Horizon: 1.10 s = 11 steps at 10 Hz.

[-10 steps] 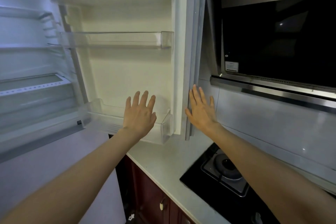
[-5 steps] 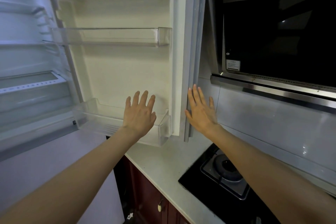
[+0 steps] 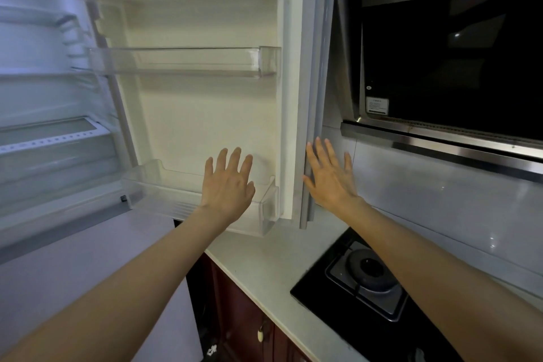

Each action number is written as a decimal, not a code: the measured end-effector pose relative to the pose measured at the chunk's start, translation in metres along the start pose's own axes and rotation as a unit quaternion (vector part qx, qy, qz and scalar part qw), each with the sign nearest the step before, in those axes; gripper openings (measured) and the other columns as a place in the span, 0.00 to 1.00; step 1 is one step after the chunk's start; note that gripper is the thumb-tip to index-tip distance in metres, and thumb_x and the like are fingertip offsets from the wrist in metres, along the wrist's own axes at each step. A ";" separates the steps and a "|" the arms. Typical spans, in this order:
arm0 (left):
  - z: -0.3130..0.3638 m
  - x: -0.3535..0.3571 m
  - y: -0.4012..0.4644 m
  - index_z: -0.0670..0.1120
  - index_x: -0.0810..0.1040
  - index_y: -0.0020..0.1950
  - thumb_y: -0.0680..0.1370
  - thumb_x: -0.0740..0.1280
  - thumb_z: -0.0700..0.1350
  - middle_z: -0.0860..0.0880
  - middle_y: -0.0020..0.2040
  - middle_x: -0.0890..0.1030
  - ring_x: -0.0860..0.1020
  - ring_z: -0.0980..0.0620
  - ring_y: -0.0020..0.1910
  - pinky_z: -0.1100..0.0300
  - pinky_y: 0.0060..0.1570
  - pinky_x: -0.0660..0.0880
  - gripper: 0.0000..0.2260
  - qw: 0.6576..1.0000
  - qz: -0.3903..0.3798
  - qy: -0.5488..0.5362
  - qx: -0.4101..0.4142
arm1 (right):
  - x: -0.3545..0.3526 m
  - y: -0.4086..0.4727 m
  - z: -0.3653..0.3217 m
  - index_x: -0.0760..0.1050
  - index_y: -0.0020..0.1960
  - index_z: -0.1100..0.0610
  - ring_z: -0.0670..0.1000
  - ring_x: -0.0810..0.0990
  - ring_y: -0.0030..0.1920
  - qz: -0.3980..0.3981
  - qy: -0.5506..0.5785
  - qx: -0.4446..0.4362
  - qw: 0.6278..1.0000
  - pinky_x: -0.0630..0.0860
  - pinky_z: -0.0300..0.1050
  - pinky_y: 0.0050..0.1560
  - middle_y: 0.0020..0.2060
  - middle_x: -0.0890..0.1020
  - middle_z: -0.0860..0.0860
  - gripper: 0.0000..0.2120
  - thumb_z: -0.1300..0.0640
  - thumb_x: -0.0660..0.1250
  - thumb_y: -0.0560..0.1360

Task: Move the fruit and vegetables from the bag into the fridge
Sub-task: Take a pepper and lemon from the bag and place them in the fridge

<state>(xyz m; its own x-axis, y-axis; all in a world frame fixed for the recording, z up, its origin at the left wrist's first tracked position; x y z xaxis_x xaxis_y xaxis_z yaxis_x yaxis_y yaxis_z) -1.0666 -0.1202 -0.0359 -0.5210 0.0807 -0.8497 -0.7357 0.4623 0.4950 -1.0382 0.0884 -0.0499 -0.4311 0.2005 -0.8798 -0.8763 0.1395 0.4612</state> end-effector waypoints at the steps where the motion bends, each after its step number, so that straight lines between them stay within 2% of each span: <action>1: 0.000 -0.002 -0.001 0.48 0.53 0.75 0.80 0.52 0.52 0.46 0.77 0.54 0.51 0.42 0.75 0.44 0.71 0.52 0.25 1.000 0.000 -0.010 0.006 | -0.004 -0.001 0.001 0.36 0.76 0.51 0.55 0.37 0.76 -0.016 0.021 0.015 1.000 0.46 0.63 0.73 0.76 0.40 0.53 0.32 0.44 0.49 0.80; 4: 0.011 0.006 -0.004 0.48 0.53 0.76 0.80 0.52 0.53 0.46 0.77 0.54 0.51 0.42 0.75 0.44 0.71 0.52 0.25 0.998 0.006 -0.035 0.058 | -0.007 -0.021 -0.001 0.40 0.77 0.53 0.53 0.38 0.76 -0.016 0.039 0.059 0.997 0.43 0.57 0.75 0.77 0.41 0.53 0.30 0.45 0.49 0.81; 6: 0.042 0.022 -0.027 0.46 0.58 0.74 0.79 0.56 0.51 0.43 0.76 0.58 0.53 0.40 0.75 0.43 0.71 0.51 0.25 0.992 -0.009 -0.093 0.089 | 0.005 -0.080 0.014 0.45 0.77 0.54 0.53 0.39 0.76 -0.055 0.026 0.092 0.994 0.43 0.57 0.75 0.77 0.43 0.54 0.27 0.46 0.47 0.81; 7: 0.068 0.024 -0.051 0.44 0.62 0.73 0.79 0.57 0.51 0.42 0.74 0.61 0.56 0.38 0.74 0.42 0.70 0.53 0.24 0.988 -0.017 -0.114 0.104 | 0.001 -0.126 0.030 0.51 0.76 0.55 0.54 0.43 0.76 -0.045 0.041 0.119 0.991 0.46 0.57 0.74 0.77 0.49 0.55 0.26 0.47 0.48 0.81; 9: 0.151 0.006 -0.107 0.41 0.67 0.69 0.77 0.62 0.49 0.40 0.70 0.68 0.64 0.37 0.69 0.42 0.66 0.60 0.23 0.974 -0.017 -0.150 0.168 | -0.024 -0.248 0.086 0.64 0.71 0.58 0.55 0.58 0.74 0.006 0.052 0.186 0.981 0.53 0.56 0.73 0.72 0.65 0.56 0.22 0.50 0.53 0.81; 11: 0.297 -0.042 -0.178 0.43 0.67 0.70 0.77 0.61 0.50 0.42 0.69 0.69 0.64 0.40 0.68 0.43 0.67 0.61 0.23 0.940 -0.032 -0.201 0.273 | -0.069 -0.414 0.170 0.67 0.69 0.58 0.56 0.63 0.72 -0.007 -0.001 0.292 0.956 0.59 0.56 0.70 0.69 0.70 0.56 0.21 0.50 0.56 0.80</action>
<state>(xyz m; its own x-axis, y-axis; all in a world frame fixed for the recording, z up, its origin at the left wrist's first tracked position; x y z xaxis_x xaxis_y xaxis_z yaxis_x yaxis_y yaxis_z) -0.7856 0.0564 -0.1422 -0.1959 0.3140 -0.9290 -0.3719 0.8528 0.3667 -0.6087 0.1817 -0.1601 -0.4201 0.1962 -0.8860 -0.6115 0.6602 0.4362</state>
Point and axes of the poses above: each hand's wrist, its own y-axis towards the middle knuckle, its own x-axis out of the palm, z = x × y, the point moved 5 cm from there along y, towards the middle knuckle
